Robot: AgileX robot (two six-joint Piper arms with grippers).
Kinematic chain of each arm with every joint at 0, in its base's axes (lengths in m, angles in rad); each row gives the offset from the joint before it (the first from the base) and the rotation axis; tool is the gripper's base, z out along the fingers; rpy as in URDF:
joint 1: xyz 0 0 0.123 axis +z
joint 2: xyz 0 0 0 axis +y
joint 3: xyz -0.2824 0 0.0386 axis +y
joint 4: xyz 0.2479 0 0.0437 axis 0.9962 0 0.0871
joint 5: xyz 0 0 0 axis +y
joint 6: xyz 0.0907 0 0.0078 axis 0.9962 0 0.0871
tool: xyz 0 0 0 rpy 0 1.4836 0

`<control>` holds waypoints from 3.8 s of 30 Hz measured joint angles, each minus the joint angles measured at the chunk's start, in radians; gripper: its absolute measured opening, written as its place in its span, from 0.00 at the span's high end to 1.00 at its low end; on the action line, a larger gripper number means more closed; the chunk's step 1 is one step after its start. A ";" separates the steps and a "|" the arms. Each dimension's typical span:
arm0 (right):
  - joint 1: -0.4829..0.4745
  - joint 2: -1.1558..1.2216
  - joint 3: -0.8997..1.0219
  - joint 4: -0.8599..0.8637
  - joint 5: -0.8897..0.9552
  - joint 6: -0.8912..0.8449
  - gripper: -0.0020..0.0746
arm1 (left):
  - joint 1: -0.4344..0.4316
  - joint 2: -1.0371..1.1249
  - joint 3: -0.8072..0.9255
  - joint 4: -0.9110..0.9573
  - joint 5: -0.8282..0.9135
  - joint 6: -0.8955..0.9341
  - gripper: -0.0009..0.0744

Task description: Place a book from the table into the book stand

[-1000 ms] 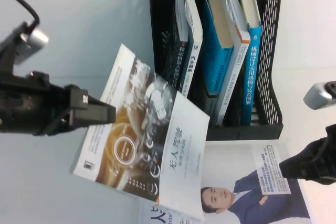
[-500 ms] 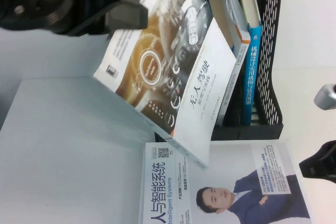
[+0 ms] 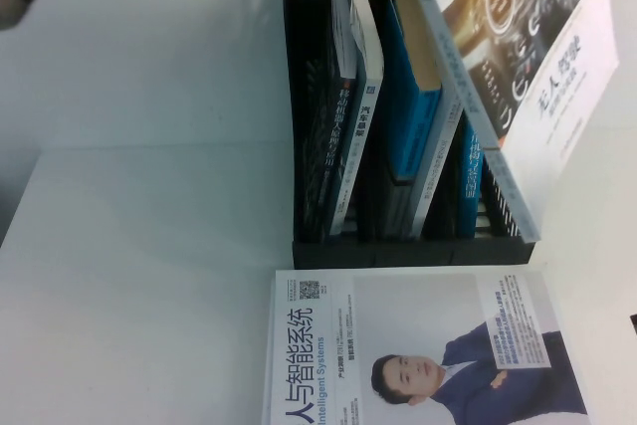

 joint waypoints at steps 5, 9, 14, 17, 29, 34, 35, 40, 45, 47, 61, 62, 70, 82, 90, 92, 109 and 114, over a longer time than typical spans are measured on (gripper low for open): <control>0.000 0.000 0.005 -0.005 0.002 0.002 0.98 | -0.005 0.121 -0.139 0.125 0.000 -0.104 0.86; 0.000 0.000 0.005 -0.005 0.002 0.002 0.98 | -0.005 0.176 -0.164 0.281 0.002 -0.212 0.86; 0.000 0.000 0.005 -0.006 0.000 0.004 0.98 | -0.005 0.198 -0.164 0.378 0.008 -0.273 0.86; 0.000 0.000 0.005 -0.006 -0.006 0.004 0.98 | -0.005 0.198 -0.164 0.424 0.008 -0.303 0.86; 0.000 0.000 0.005 0.001 -0.009 0.004 0.98 | -0.008 0.238 -0.172 0.476 -0.065 -0.322 0.86; 0.000 0.000 0.005 0.003 -0.007 0.004 0.98 | -0.008 0.307 -0.172 0.508 -0.105 -0.328 0.86; 0.000 0.000 0.005 0.003 -0.006 0.004 0.98 | -0.008 0.320 -0.172 0.508 -0.112 -0.328 0.86; 0.000 0.000 0.005 0.005 -0.006 0.004 0.98 | -0.010 0.359 -0.173 0.506 -0.134 -0.335 0.86; 0.000 0.000 0.005 0.011 -0.005 0.004 0.98 | -0.010 0.374 -0.173 0.475 -0.160 -0.316 0.86; 0.000 0.000 0.005 0.013 -0.005 0.004 0.98 | -0.010 0.376 -0.173 0.466 -0.169 -0.302 0.85; 0.000 0.000 0.005 0.025 -0.003 -0.025 0.98 | -0.008 0.345 -0.179 0.532 -0.138 -0.254 0.63; 0.000 0.000 0.005 0.027 -0.003 -0.031 0.98 | -0.008 0.340 -0.179 0.532 -0.107 -0.235 0.67; 0.000 -0.065 0.005 0.027 -0.005 -0.085 0.98 | 0.000 0.269 -0.180 0.425 0.138 -0.013 0.97; 0.000 -0.620 0.129 -0.080 -0.069 -0.093 0.98 | 0.003 0.081 -0.172 0.251 0.242 0.150 0.99; 0.000 -0.880 0.204 -0.171 -0.012 -0.093 0.98 | 0.001 -0.114 0.206 0.163 0.152 0.213 0.99; 0.000 -0.903 0.204 -0.175 0.012 -0.093 0.98 | 0.001 -0.203 0.372 0.163 0.058 0.197 0.99; 0.000 -0.913 0.206 -0.164 0.042 -0.093 0.98 | 0.001 -0.793 1.130 -0.043 -0.199 0.209 0.99; 0.000 -0.913 0.206 -0.164 0.042 -0.093 0.98 | 0.001 -0.814 1.130 -0.081 -0.106 0.209 0.99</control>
